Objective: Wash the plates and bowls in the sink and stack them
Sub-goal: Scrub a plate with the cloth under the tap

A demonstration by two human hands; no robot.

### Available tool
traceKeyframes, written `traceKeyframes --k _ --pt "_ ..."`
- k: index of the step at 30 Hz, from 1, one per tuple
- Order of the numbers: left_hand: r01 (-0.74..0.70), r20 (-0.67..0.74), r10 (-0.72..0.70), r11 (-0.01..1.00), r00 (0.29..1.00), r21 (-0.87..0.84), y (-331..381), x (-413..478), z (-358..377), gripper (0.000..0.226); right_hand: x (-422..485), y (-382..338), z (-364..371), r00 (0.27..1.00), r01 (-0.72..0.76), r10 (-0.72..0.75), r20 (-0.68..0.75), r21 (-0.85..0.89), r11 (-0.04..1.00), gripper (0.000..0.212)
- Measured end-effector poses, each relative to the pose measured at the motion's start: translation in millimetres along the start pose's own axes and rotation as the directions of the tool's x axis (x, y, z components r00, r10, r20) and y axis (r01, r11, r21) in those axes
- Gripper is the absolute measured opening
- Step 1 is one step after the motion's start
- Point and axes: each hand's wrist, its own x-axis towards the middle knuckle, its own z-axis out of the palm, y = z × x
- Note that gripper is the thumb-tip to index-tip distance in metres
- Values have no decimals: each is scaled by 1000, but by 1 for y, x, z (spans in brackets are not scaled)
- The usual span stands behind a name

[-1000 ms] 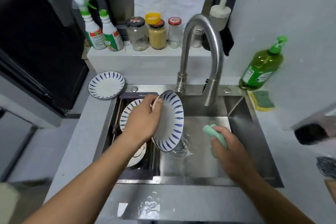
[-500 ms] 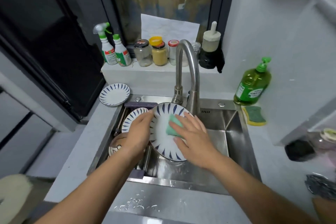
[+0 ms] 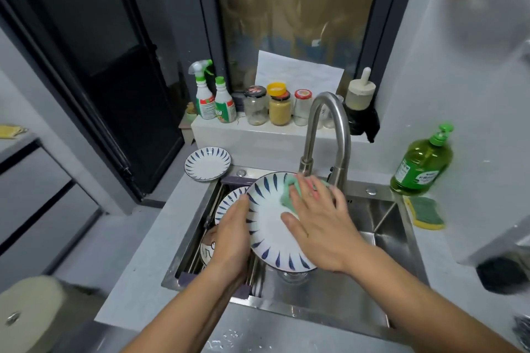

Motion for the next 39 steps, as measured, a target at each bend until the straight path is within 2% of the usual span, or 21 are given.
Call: traceKeyframes --k 3,6,9,11,13,15,17,20,23,26,29,32,34,37,39 --pt "-40 59 39 999 997 5 7 -3 1 42 0 -29 -2 998 18 -30 57 187 982 84" --pt "-28 33 29 999 999 -42 18 -3 -3 44 -1 -51 -8 969 214 -238 57 281 936 79" --pt "9 -49 -15 993 999 -117 34 0 -18 47 -23 -46 -23 879 444 -471 68 242 863 79" --pt "-6 -59 -2 991 998 -132 43 1 -26 38 -36 -25 -30 838 526 -537 99 118 842 77" --pt "-42 -45 38 996 998 -75 47 -1 -29 36 -38 -1 -35 862 504 -497 102 -52 862 72" --pt "-102 -31 103 995 994 7 47 -6 -27 37 -26 13 -37 916 402 -392 91 -175 899 72" --pt "-120 3 120 991 993 60 41 -9 -22 36 -8 15 -39 944 330 -320 83 -240 913 76" --pt "-111 7 111 994 994 22 42 -13 -17 35 3 17 -43 949 307 -315 17 -275 911 71" --pt "-103 -48 101 994 994 -26 50 -12 -18 36 -23 19 -37 939 339 -344 15 -215 916 72" --pt "-103 -67 100 994 993 -44 49 -13 -18 39 -59 -7 -18 917 392 -391 84 7 920 81" --pt "-72 -67 69 996 995 -47 39 -16 -15 41 -52 -34 -13 904 385 -409 125 179 905 87" --pt "-57 -32 57 998 998 -19 26 -18 -8 42 -14 -38 -23 963 254 -264 44 162 954 104" --pt "-54 -42 52 998 998 -45 25 -16 -6 40 5 -41 -33 982 186 -190 -2 224 957 113" --pt "-69 -31 67 995 997 -67 33 -9 -9 41 6 -59 -40 951 290 -308 25 271 918 92" --pt "-23 -21 21 994 1000 -110 41 -8 -12 43 -5 -65 -44 915 368 -397 76 248 896 85"
